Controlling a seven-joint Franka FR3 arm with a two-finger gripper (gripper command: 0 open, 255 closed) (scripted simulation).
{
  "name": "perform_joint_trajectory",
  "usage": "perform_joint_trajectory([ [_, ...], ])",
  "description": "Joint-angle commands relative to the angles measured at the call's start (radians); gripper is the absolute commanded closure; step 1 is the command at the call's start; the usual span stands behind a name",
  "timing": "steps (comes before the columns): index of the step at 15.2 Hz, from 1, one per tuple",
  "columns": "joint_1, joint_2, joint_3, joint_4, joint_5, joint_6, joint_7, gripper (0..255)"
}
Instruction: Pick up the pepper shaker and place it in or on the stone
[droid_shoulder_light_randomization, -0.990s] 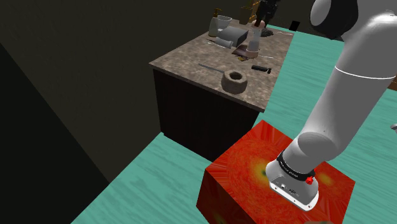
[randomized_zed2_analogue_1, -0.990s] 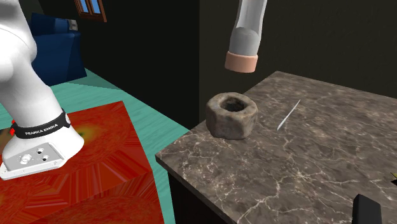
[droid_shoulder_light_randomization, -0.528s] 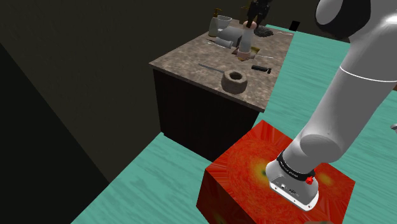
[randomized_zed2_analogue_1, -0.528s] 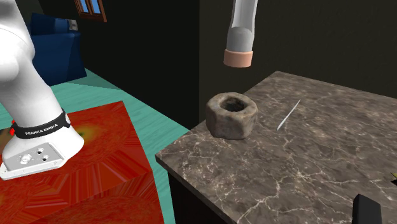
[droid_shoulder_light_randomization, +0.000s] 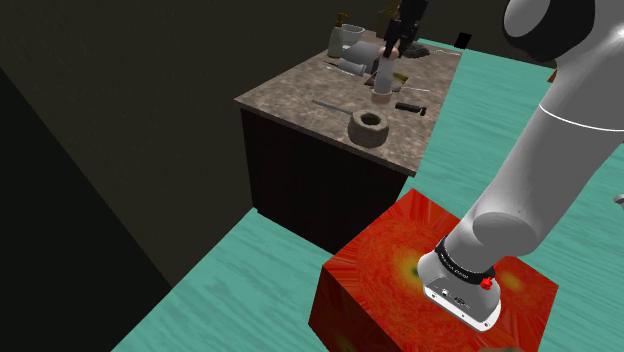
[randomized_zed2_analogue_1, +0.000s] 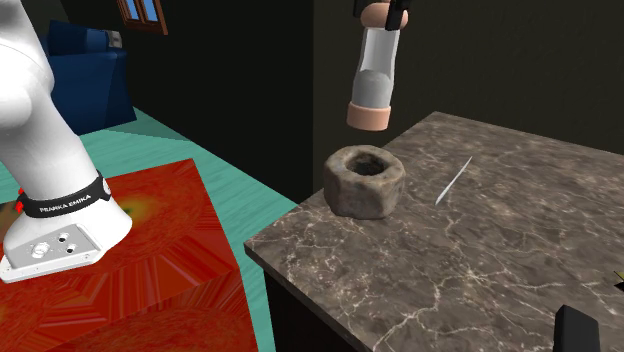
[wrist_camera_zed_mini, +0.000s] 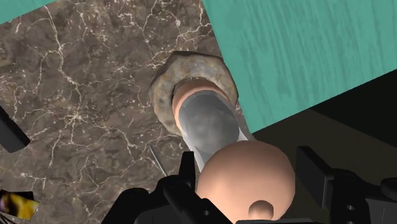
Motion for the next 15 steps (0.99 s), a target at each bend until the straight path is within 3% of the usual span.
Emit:
perform_joint_trajectory([
  [1, 0.002, -0.004, 0.001, -0.031, -0.002, 0.028, -0.004, 255],
  [15, 0.011, -0.004, 0.006, -0.203, 0.004, 0.198, -0.03, 255],
])
